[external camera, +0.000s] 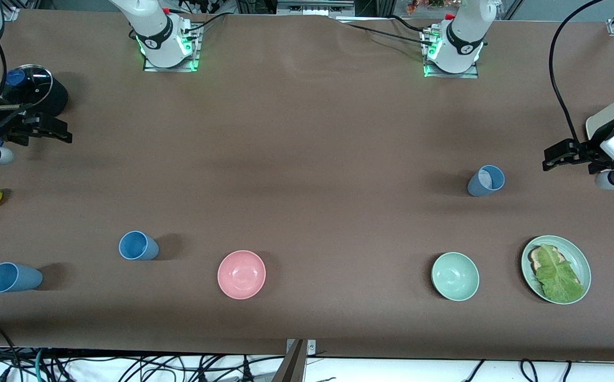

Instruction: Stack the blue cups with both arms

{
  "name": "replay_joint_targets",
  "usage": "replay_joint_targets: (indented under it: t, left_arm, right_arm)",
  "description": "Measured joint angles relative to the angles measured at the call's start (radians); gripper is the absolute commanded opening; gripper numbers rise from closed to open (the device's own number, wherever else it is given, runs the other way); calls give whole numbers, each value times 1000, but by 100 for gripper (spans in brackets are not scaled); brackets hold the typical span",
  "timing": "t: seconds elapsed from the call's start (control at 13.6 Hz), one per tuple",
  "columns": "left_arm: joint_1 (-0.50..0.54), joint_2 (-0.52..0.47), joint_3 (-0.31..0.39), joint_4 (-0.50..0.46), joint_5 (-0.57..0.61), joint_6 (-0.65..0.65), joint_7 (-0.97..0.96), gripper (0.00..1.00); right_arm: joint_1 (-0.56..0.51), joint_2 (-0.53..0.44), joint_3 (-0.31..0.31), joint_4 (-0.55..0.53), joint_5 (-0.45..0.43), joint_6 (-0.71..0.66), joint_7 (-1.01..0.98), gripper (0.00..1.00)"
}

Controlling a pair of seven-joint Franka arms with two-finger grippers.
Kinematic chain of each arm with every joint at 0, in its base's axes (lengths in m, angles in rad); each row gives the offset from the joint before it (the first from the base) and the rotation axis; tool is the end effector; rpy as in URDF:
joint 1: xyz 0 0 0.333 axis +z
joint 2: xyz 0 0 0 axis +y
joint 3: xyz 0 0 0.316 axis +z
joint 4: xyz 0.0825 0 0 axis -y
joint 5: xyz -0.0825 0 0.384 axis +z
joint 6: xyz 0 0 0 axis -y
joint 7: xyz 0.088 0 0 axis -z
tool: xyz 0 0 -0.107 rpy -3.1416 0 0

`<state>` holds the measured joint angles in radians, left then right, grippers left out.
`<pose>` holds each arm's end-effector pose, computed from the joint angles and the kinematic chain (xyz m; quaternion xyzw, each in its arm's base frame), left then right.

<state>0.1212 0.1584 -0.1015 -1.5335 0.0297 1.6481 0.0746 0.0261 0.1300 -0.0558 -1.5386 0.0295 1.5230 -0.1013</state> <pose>0.6053 0.0192 0.5572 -0.9993 0.0284 0.0218 0.0058 0.5844 -0.0122 0.5617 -0.9967 -0.0353 0.0717 0.0158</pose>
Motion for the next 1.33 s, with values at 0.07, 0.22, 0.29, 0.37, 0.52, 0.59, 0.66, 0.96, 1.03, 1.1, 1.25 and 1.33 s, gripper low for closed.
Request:
replay_joint_targets:
  t: [0.07, 0.22, 0.29, 0.37, 0.52, 0.59, 0.66, 0.96, 1.03, 1.1, 1.25, 1.33]
  left_arm:
    - [0, 0, 0, 0, 0, 0, 0, 100]
    - [1, 0, 0, 0, 0, 0, 0, 100]
    - [1, 0, 0, 0, 0, 0, 0, 100]
    - [1, 0, 0, 0, 0, 0, 0, 100]
    - [1, 0, 0, 0, 0, 0, 0, 100]
    - [1, 0, 0, 0, 0, 0, 0, 100]
    - [1, 0, 0, 1, 0, 0, 0, 100]
    - [1, 0, 0, 4, 0, 0, 0, 100]
    - [0, 0, 0, 4, 0, 0, 0, 100]
    - [0, 0, 0, 4, 0, 0, 0, 100]
    - [1, 0, 0, 4, 0, 0, 0, 100]
    - [1, 0, 0, 4, 0, 0, 0, 100]
  right_arm:
    - [-2, 5, -1, 0, -2, 2, -13, 100]
    - [-4, 7, -1, 1, -10, 7, -48, 100]
    - [-4, 7, -1, 3, -11, 10, -61, 100]
    - [-4, 7, -1, 7, -12, 12, -68, 100]
    - [-4, 7, -1, 10, -12, 13, -75, 100]
    - [-4, 7, -1, 10, -12, 14, -76, 100]
    - [-4, 7, -1, 10, -12, 15, -76, 100]
    - [-4, 7, -1, 10, -13, 20, -77, 100]
    - [-4, 8, -1, 10, -13, 21, -77, 100]
    - [-4, 8, -1, 10, -17, 21, -77, 100]
    - [-3, 8, -1, 10, -37, 21, -79, 100]
    - [-3, 8, 0, 10, -42, 22, -79, 100]
